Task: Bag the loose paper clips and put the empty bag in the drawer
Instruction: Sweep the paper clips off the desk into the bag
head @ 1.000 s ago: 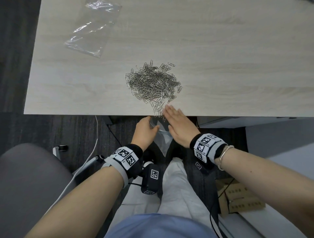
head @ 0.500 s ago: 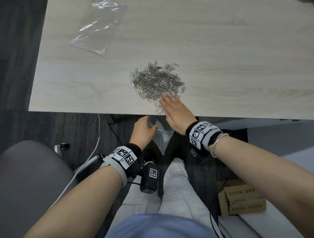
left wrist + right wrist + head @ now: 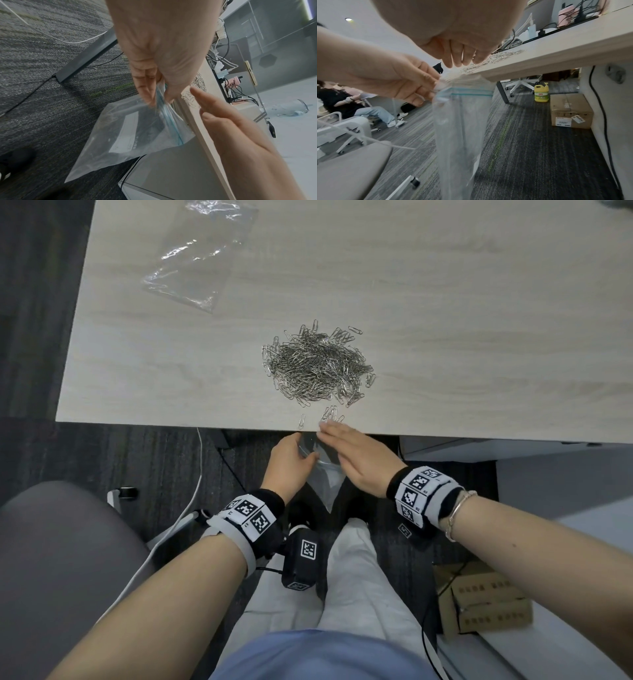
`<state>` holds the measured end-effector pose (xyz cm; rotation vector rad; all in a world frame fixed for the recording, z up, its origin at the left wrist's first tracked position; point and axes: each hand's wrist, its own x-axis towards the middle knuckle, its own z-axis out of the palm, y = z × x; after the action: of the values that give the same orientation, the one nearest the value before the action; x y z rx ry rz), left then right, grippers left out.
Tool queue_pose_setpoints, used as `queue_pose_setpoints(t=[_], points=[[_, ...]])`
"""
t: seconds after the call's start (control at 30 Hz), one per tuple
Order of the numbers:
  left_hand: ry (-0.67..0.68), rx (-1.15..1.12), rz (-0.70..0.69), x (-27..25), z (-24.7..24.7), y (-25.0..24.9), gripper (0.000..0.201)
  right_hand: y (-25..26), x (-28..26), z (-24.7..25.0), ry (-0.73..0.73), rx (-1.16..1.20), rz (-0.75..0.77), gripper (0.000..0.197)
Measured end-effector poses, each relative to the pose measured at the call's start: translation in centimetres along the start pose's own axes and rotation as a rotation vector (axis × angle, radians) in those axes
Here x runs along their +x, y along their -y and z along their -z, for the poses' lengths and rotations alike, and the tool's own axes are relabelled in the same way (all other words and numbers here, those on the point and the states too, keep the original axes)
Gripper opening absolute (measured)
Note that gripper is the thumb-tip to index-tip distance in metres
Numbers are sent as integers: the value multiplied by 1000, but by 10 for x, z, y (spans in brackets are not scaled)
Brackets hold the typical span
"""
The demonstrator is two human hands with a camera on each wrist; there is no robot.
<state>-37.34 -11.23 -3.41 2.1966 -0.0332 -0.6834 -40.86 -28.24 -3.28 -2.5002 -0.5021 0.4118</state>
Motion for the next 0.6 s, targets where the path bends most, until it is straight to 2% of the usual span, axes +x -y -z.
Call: queue_pose_setpoints(t=[0.13,0.2,0.27,0.47,0.6], points=[[5,7,-1,0,-1,1,22,-17,13,15,-101,-47,-196,55],[0,14,-3,-1,-1,1,27,-24,19,18,-92,-95,-299,56],[-18,23,6,0,0,0,29,-25,22,17,-46,-144,-336,57],[-28,22,31,1,0,-1,23,-11,11,1,40,-167,-254,62],[-37,7,33,0,-2,-2,34,1,5,-8,77,-172,-151,61]])
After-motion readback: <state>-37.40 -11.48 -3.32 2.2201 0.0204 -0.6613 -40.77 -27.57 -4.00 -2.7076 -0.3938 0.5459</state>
